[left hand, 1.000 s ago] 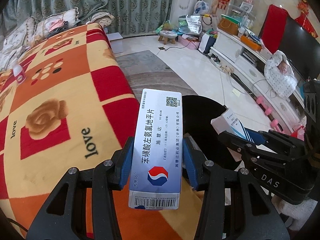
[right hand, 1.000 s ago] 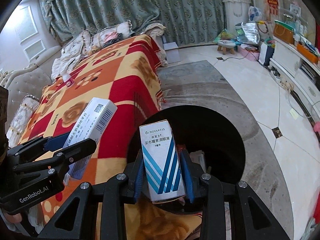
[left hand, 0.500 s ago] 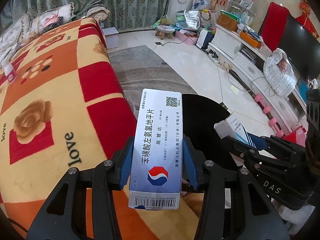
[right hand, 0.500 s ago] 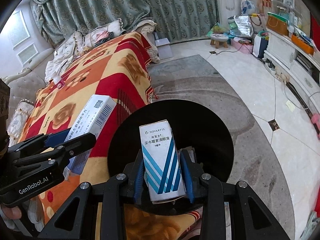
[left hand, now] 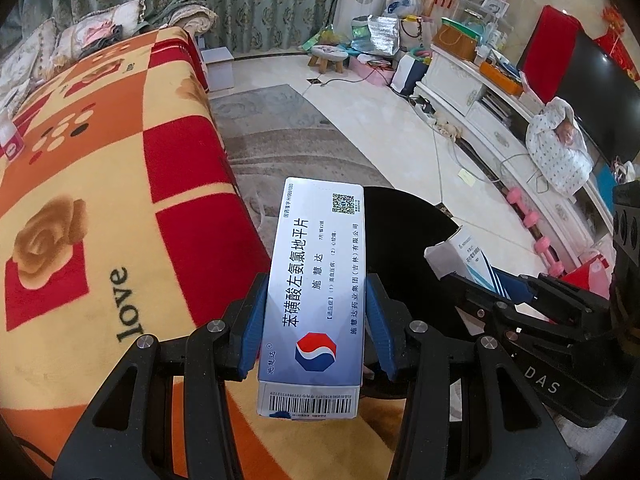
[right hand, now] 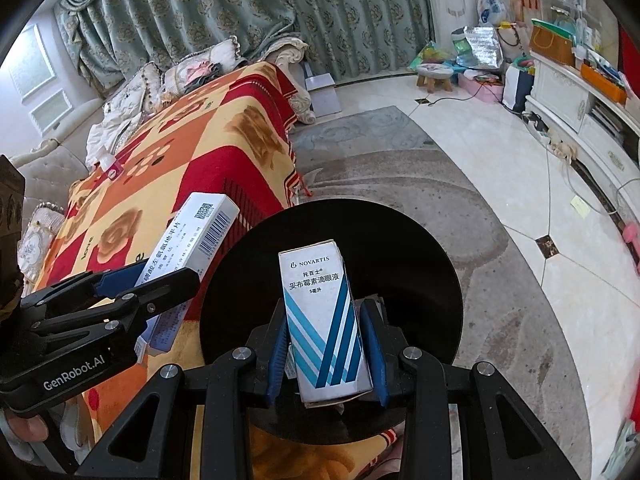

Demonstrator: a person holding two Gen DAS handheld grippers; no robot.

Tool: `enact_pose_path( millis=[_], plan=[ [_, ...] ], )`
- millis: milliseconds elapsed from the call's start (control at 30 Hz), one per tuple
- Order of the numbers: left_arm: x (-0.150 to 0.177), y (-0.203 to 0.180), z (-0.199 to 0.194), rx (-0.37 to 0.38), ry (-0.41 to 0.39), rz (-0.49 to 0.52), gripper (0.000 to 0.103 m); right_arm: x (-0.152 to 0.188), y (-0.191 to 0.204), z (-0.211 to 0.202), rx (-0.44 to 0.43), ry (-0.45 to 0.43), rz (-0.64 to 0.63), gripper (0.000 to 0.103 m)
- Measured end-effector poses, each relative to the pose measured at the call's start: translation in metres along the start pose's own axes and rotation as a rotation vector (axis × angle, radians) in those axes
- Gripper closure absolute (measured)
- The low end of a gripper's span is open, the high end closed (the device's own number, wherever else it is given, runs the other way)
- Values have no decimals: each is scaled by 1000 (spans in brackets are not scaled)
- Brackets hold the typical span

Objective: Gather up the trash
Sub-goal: 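Open both tools over the black bin to drop the boxes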

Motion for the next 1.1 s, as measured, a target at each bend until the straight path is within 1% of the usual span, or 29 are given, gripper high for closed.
enact_pose_path(
  millis=[233, 300, 333, 367, 400, 433, 467, 567, 700, 867, 933, 1033, 1100],
  plan=[
    [-3, 3, 4, 30, 1, -36, 58, -1, -3, 4, 0, 3, 8, 70],
    [-4, 2, 2, 64, -14, -53, 57, -3, -4, 4, 2, 2, 13, 69],
    [-5, 1, 0, 81, -20, -62, 57, -3, -6, 4, 4, -1, 18, 67],
    [-5, 1, 0, 87, -21, -66, 57, -4, -7, 4, 6, -7, 24, 60],
    [-6, 1, -2, 92, -25, -69, 54, -5, -8, 2, 7, -14, 31, 57],
    [-7, 1, -3, 94, -31, -71, 47, -5, -7, 2, 7, -17, 33, 57],
    [-7, 1, -5, 93, -41, -74, 45, -5, -8, 1, 6, -18, 33, 57],
    [-9, 8, -13, 56, -73, -84, 42, -4, -8, 0, 9, -17, 34, 57],
    [-6, 17, -23, 14, -90, -89, 41, -1, -4, -7, 7, -27, 32, 56],
    [-1, 22, -43, -45, -123, -59, 41, 4, 7, -16, 14, -44, 17, 55],
    [-1, 23, -51, -61, -138, -51, 41, 7, 11, -21, 12, -51, 14, 54],
    [1, 26, -66, -96, -164, -43, 41, 7, 17, -30, 18, -69, 5, 49],
    [2, 27, -78, -100, -187, -34, 41, 5, 22, -39, 22, -89, -2, 47]
  ],
)
Point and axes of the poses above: each gripper's, at about its wrist camera, not at the fingertips, and z roughly the way its jaws point, y to its left, x to its underside, the point moved 10 cm from there along z, roughly the way its jaws point, and after that the axes turned 5 degrees about x, right-handed, at the moved point
